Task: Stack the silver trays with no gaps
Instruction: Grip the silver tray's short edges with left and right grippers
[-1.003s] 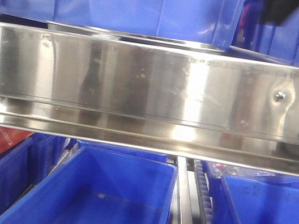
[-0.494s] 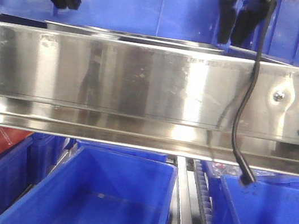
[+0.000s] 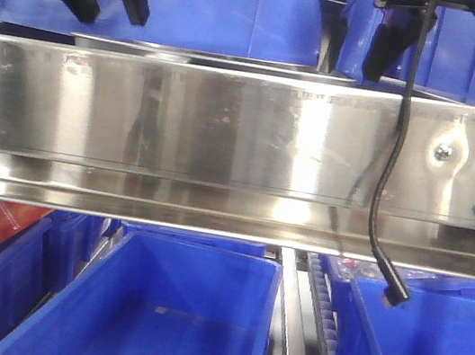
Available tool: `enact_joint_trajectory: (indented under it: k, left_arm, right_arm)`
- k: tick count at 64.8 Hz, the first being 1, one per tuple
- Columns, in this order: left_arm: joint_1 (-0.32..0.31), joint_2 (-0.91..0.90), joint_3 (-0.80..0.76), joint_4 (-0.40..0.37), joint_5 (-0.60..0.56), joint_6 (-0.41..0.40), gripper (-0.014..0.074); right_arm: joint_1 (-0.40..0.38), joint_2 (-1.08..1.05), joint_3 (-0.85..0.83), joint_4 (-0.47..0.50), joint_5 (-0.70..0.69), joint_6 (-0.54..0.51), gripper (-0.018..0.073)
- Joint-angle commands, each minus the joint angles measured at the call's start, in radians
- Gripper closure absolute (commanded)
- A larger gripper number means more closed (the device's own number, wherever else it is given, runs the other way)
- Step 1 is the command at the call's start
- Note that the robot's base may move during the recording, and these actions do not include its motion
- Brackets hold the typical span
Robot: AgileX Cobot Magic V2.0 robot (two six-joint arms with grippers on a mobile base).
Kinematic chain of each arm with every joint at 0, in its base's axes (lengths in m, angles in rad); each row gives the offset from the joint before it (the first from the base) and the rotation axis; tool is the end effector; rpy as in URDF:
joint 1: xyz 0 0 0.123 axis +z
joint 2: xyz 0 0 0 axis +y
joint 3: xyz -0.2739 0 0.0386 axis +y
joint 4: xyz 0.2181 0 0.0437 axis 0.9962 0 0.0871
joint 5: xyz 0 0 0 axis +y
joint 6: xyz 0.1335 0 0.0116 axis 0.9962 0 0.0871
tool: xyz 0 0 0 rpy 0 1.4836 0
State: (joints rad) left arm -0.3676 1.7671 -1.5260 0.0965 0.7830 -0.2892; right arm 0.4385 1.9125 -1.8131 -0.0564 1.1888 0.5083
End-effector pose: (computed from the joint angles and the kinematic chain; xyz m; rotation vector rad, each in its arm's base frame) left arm 0.3699 -0.1327 0.2669 0.1561 2.5045 -0.1579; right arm 0.3632 0.1626 0.2652 0.0815 2.7812 0.1676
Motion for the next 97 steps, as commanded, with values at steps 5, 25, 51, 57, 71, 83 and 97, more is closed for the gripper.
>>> enact_joint_trajectory:
  k: [5, 25, 51, 57, 71, 83, 97]
  left_arm:
    - [-0.003, 0.03, -0.007, -0.002, -0.014, -0.009, 0.0375]
    - [-0.003, 0.044, -0.007, -0.002, 0.023, -0.01, 0.0375]
    - [-0.003, 0.045, -0.007, -0.002, 0.03, -0.01, 0.0375]
    - [-0.003, 0.047, -0.007, -0.002, 0.03, -0.01, 0.0375]
    - [-0.003, 0.047, -0.007, -0.002, 0.03, -0.01, 0.0375]
    - [-0.003, 0.047, -0.007, -0.002, 0.036, -0.01, 0.0375]
    - [-0.003, 0.047, -0.007, -0.002, 0.044, -0.01, 0.041]
  right_arm:
    - [0.0, 0.0, -0.009, -0.006, -0.04, 0.004, 0.0377]
    - [0.0, 0.007, -0.009, -0.006, -0.066, 0.033, 0.0377]
    - [0.0, 0.044, -0.009, 0.007, -0.009, 0.033, 0.0377]
    - [0.0, 0.054, -0.009, 0.007, -0.007, 0.033, 0.0377]
    - [0.0, 0.064, -0.009, 0.019, 0.0, 0.033, 0.0377]
    - [0.0, 0.064, -0.009, 0.019, 0.002, 0.033, 0.0378]
    - [0.0, 0.064, -0.009, 0.021, 0.01, 0.033, 0.0378]
